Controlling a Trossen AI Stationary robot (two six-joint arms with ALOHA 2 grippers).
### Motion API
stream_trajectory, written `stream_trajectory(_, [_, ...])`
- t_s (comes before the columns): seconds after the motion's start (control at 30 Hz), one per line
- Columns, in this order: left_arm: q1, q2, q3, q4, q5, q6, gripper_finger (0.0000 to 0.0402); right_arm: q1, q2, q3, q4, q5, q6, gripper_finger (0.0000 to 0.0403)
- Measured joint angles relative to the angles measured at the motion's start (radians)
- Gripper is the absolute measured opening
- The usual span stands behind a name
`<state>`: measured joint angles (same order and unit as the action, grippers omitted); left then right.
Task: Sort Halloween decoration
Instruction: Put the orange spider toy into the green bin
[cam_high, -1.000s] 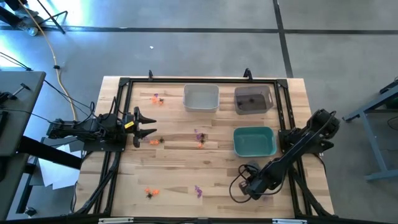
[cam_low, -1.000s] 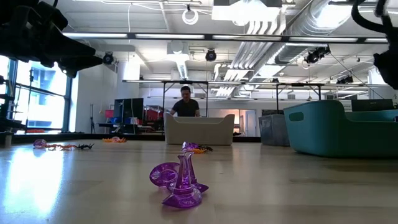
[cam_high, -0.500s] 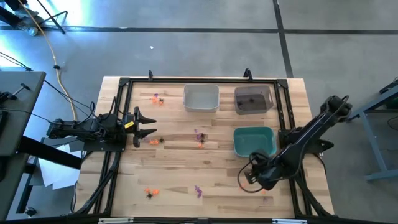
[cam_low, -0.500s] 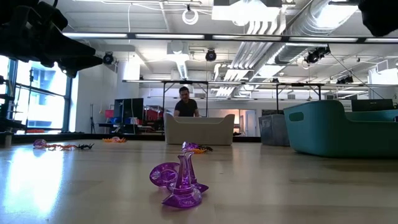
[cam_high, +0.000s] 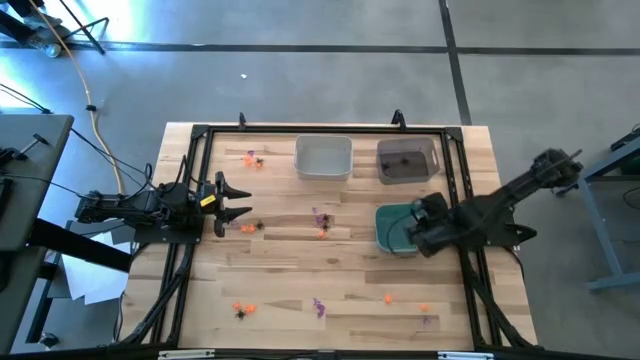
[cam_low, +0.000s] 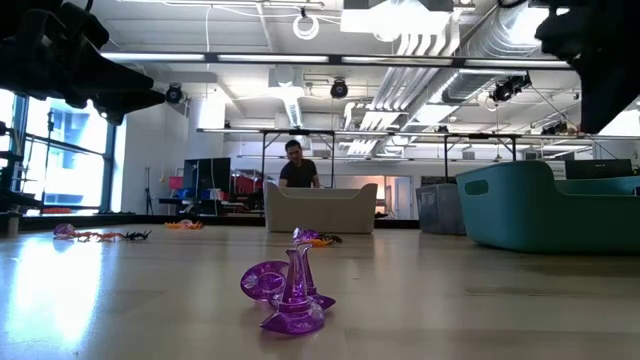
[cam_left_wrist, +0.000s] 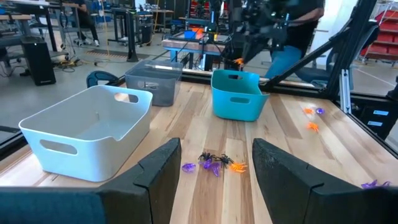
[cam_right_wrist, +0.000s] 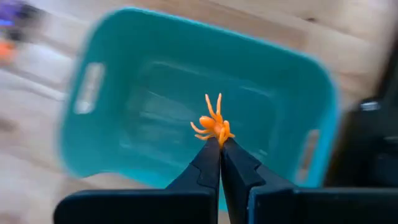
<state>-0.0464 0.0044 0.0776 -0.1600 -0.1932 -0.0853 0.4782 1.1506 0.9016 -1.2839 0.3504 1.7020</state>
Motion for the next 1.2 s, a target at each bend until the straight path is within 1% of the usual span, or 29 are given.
stream_trajectory(0.13, [0.0, 0.0, 0.0, 0.0, 0.0, 0.0, 0.0186, -0.125, 0.032, 0.0, -0.009, -0.091, -0.179, 0.0])
stream_trajectory(0.3, [0.0, 0.0, 0.0, 0.0, 0.0, 0.0, 0.0186, -0.232, 0.101, 0.0, 0.033, -0.117, -0.346, 0.0])
stream_trajectory(0.4, [0.0, 0.0, 0.0, 0.0, 0.0, 0.0, 0.0186, -0.269, 0.156, 0.0, 0.071, -0.124, -0.407, 0.0])
stream_trajectory(0.57, [0.0, 0.0, 0.0, 0.0, 0.0, 0.0, 0.0186, -0.308, 0.229, 0.0, 0.089, -0.172, -0.484, 0.0])
stream_trajectory(0.77, [0.0, 0.0, 0.0, 0.0, 0.0, 0.0, 0.0186, -0.307, 0.259, 0.0, 0.136, -0.166, -0.538, 0.0006])
stream_trajectory(0.87, [0.0, 0.0, 0.0, 0.0, 0.0, 0.0, 0.0186, -0.306, 0.259, 0.0, 0.162, -0.168, -0.58, 0.0028])
stream_trajectory(0.97, [0.0, 0.0, 0.0, 0.0, 0.0, 0.0, 0.0186, -0.306, 0.259, 0.0, 0.167, -0.172, -0.603, 0.0065])
stream_trajectory(1.1, [0.0, 0.0, 0.0, 0.0, 0.0, 0.0, 0.0186, -0.306, 0.258, 0.0, 0.169, -0.176, -0.591, 0.0117])
stream_trajectory(1.2, [0.0, 0.0, 0.0, 0.0, 0.0, 0.0, 0.0186, -0.3, 0.258, 0.0, 0.183, -0.178, -0.547, 0.0145])
